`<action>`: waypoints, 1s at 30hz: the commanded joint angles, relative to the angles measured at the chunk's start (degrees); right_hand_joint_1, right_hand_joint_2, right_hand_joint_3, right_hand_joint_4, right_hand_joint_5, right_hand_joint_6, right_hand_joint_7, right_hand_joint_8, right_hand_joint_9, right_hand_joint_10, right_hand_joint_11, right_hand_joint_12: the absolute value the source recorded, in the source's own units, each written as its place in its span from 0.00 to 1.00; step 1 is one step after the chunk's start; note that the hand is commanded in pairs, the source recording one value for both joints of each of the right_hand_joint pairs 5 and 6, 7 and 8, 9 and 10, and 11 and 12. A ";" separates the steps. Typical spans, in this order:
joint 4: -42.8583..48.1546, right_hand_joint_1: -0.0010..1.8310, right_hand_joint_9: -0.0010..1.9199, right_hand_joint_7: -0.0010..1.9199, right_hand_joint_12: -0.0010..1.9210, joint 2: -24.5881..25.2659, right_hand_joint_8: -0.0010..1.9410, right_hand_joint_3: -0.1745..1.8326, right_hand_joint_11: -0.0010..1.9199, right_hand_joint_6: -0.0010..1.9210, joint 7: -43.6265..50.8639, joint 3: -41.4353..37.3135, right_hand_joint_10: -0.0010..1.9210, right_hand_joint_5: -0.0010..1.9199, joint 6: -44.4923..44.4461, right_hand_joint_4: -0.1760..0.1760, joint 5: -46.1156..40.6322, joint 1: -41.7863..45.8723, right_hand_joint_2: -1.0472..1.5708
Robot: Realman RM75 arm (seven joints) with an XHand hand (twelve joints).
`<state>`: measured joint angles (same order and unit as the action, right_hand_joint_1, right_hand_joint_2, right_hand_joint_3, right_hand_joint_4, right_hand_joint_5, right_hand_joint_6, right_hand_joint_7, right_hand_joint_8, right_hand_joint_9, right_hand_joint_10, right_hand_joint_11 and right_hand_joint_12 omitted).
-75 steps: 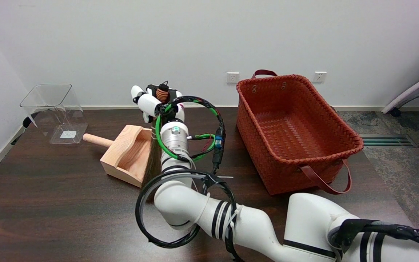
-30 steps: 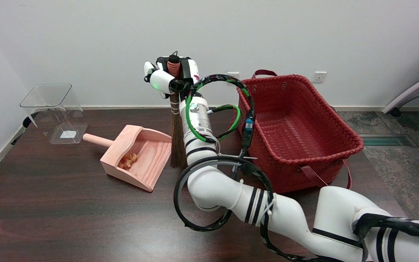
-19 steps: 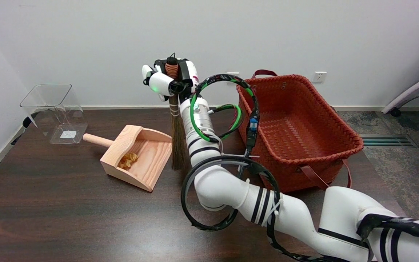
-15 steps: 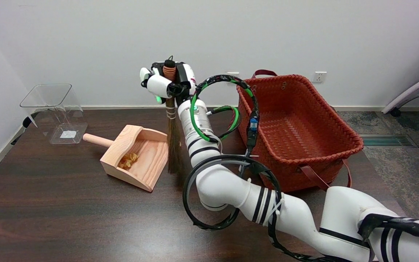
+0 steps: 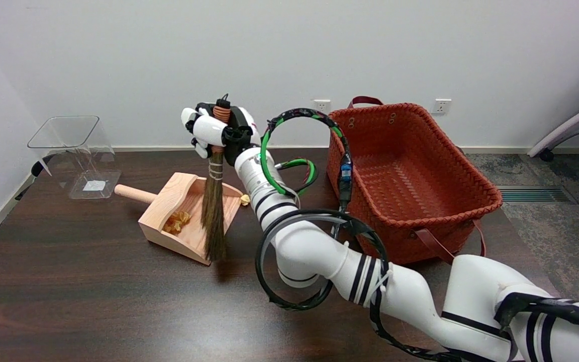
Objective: Sweep the yellow paper ball into the dustpan.
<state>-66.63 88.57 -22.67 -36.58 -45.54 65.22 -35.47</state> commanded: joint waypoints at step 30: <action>0.38 0.75 1.00 1.00 1.00 3.09 0.99 0.48 1.00 1.00 -3.98 0.71 1.00 1.00 4.97 0.50 6.26 -2.64 0.79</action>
<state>-61.39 93.56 -29.90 -35.72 -39.20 64.77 -37.17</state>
